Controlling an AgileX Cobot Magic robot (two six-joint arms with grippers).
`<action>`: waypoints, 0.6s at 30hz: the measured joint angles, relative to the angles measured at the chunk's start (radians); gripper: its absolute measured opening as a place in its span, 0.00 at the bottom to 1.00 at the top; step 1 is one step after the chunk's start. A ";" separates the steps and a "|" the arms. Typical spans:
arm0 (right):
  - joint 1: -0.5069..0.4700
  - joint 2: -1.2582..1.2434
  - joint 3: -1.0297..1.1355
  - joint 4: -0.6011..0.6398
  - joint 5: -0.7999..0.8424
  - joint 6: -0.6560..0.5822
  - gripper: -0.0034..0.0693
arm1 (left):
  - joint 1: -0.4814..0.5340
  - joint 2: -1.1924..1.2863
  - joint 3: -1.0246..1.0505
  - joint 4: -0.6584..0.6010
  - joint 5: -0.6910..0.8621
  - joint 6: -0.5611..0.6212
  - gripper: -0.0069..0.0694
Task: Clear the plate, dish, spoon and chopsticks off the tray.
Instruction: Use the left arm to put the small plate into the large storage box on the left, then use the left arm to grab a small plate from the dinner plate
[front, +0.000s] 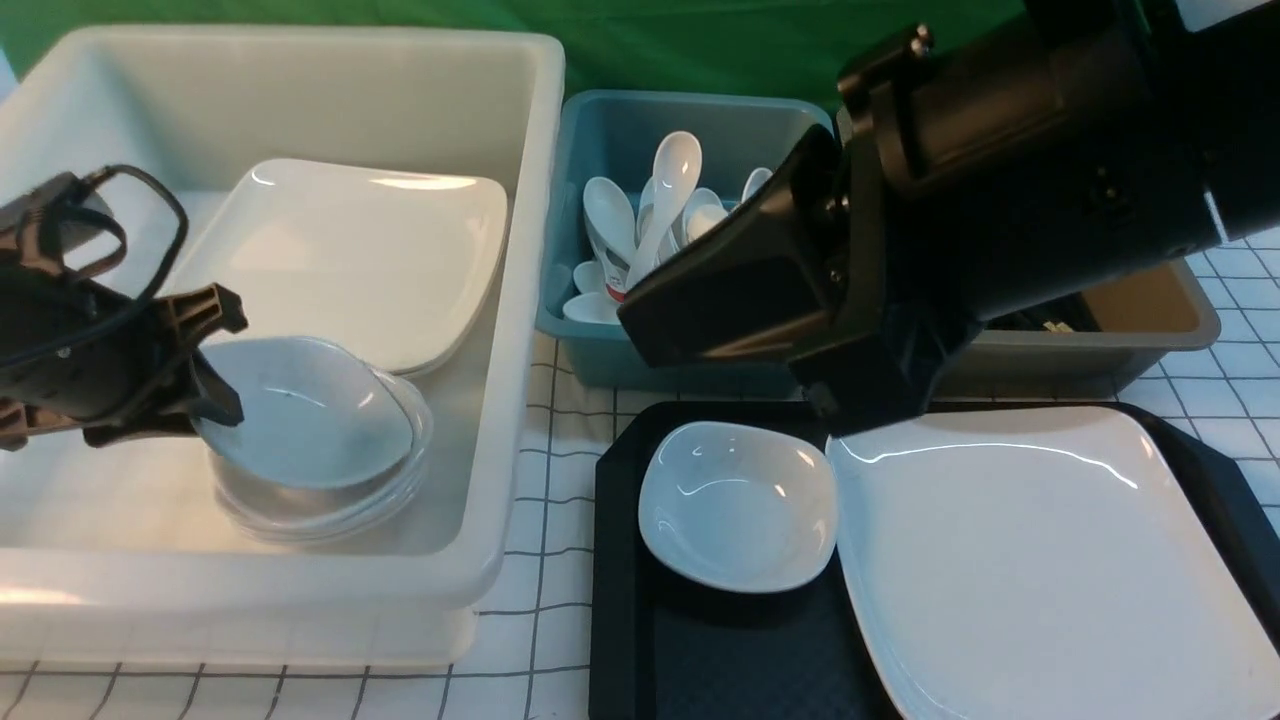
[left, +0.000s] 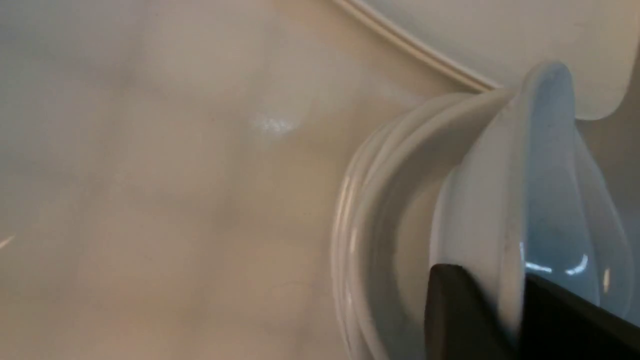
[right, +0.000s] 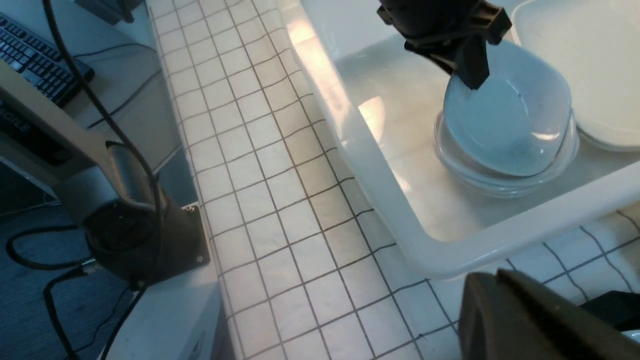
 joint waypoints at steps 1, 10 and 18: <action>0.000 0.000 -0.002 -0.001 0.002 0.000 0.05 | 0.000 0.007 0.000 0.005 0.004 0.000 0.39; 0.001 -0.021 -0.007 -0.251 0.016 0.161 0.05 | 0.000 -0.094 -0.110 0.258 0.105 -0.107 0.56; 0.001 -0.062 -0.007 -0.548 0.101 0.309 0.05 | -0.100 -0.222 -0.158 0.125 0.136 -0.022 0.34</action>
